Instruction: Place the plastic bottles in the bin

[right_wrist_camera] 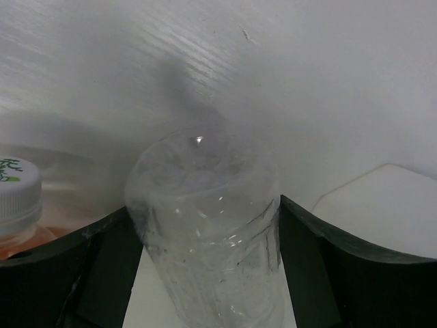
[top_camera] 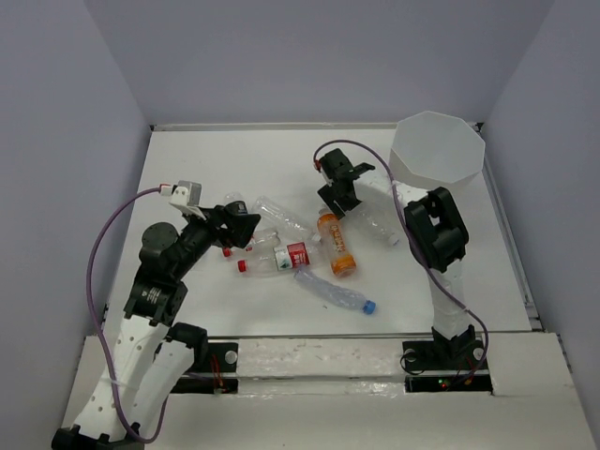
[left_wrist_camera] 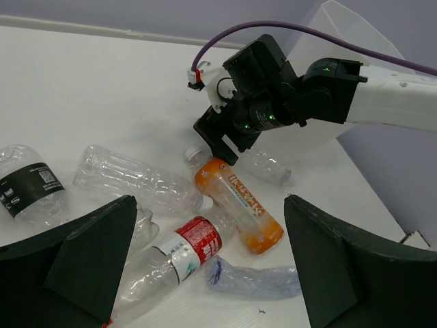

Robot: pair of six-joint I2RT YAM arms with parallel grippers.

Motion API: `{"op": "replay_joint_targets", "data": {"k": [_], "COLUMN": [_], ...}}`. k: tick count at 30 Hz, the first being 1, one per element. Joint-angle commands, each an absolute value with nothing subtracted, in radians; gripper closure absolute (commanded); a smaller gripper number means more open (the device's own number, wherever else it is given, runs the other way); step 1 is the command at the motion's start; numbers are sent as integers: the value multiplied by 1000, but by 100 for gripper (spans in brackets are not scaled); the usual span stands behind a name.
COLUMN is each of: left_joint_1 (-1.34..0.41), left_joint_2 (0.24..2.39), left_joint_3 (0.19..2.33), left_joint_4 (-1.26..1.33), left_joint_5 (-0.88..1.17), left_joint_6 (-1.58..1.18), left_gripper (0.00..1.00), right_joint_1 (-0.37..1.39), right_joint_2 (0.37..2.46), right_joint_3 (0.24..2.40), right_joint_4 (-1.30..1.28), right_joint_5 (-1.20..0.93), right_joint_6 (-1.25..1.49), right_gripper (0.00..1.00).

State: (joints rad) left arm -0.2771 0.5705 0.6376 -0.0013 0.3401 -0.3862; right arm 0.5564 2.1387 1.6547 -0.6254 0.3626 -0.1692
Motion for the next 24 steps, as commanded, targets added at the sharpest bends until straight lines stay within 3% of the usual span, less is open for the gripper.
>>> {"op": "replay_joint_targets", "data": {"k": [1,2,4,6,14,19,24], "left_joint_1": [-288,-288,-287,-288,-403,-572,-719], "left_joint_2": [594,603,614,627,686,762,807], "left_joint_3": [650,643,621,601,569,603,606], "left_joint_4": [12,11,9,9,12,11,11], "left_joint_5": [386,403,451,501,486,293,132], "left_joint_6": [-445,-469,-489,-526,-572,-577,-649], "left_gripper": [1,1,1,1,1,1,1], "right_joint_1": [551,551,551,551,621,632,632], "right_joint_2": [2137,2134,2118,2093,1803,1559,1422], "right_joint_3": [1695,1694,1693,1690,1677,1721,1767], "right_joint_4": [-621,-612,-609,-606,-565,-473,-280], "right_joint_5": [396,406,432,448,453,322,418], "right_joint_6": [-190,-195,-196,-187,-181,-150,-159], "right_gripper": [23,25,41,46,51,54,54]}}
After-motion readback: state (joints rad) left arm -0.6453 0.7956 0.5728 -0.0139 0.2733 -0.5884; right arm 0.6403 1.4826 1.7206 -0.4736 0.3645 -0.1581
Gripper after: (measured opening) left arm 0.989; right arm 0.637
